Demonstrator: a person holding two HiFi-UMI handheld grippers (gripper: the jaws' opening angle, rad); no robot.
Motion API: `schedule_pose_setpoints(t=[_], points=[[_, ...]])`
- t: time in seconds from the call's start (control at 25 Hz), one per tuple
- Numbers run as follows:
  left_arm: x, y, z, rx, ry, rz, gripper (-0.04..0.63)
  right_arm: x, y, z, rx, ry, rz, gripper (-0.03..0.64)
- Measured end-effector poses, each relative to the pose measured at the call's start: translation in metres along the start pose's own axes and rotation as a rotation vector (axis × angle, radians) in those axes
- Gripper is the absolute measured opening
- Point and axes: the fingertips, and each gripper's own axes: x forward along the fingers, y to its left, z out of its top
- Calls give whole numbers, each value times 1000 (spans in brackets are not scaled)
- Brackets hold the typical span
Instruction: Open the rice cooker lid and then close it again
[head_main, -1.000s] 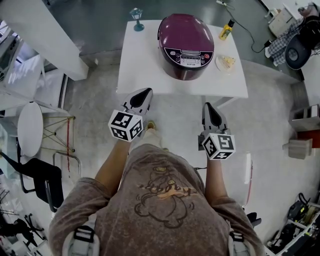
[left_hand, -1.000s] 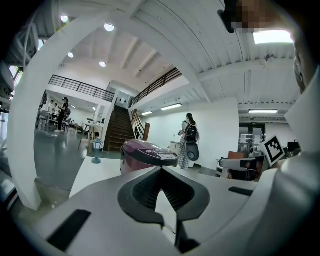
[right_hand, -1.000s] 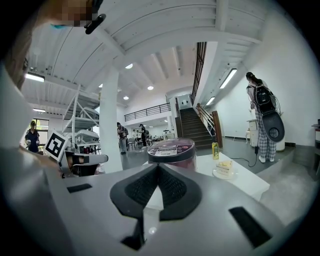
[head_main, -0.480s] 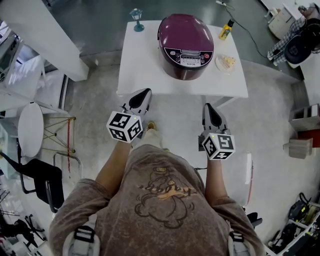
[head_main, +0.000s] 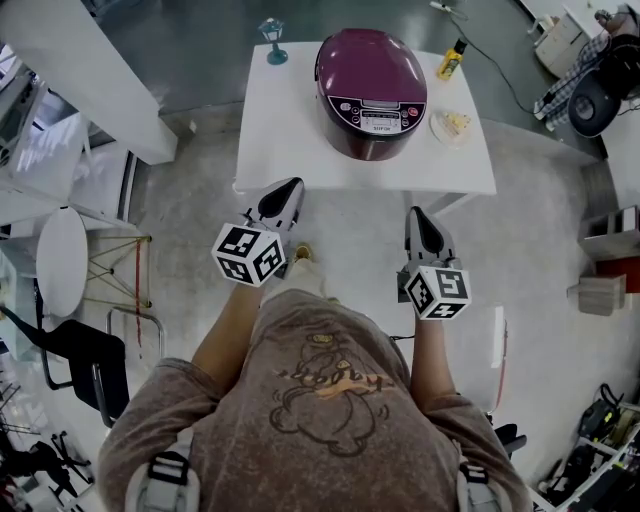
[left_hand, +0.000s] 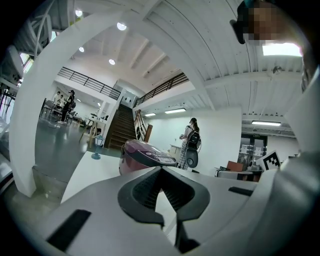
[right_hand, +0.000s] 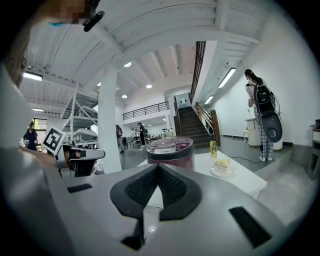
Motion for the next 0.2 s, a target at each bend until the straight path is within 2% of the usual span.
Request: schedule_pose_setpoints(t=[0.2], points=[[0, -1, 1, -4, -2, 1, 21, -1, 0, 1, 3, -1, -2, 1]])
